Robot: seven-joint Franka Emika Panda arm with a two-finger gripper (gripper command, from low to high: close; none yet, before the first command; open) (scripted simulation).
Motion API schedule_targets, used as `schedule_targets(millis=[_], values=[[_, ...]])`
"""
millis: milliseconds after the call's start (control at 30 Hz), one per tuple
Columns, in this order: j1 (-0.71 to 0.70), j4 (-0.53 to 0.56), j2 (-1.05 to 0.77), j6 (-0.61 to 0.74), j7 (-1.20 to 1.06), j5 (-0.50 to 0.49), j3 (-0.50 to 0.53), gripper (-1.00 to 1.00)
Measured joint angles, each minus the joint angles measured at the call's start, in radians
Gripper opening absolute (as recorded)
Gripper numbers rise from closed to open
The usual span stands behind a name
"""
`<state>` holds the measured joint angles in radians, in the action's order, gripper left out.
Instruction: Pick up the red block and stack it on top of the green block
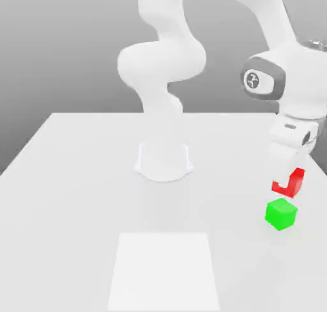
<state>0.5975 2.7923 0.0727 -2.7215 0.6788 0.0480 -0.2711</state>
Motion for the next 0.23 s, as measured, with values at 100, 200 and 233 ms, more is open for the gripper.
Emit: schedule_targets(millis=[100, 200, 233], values=[[0.006, -0.001, -0.102, -0.098, 0.057, -0.077, 0.013, -1.0], [0.01, -0.004, -0.165, -0.155, 0.099, -0.135, 0.034, 1.0], [0.01, -0.004, -0.165, -0.155, 0.099, -0.135, 0.034, 1.0]])
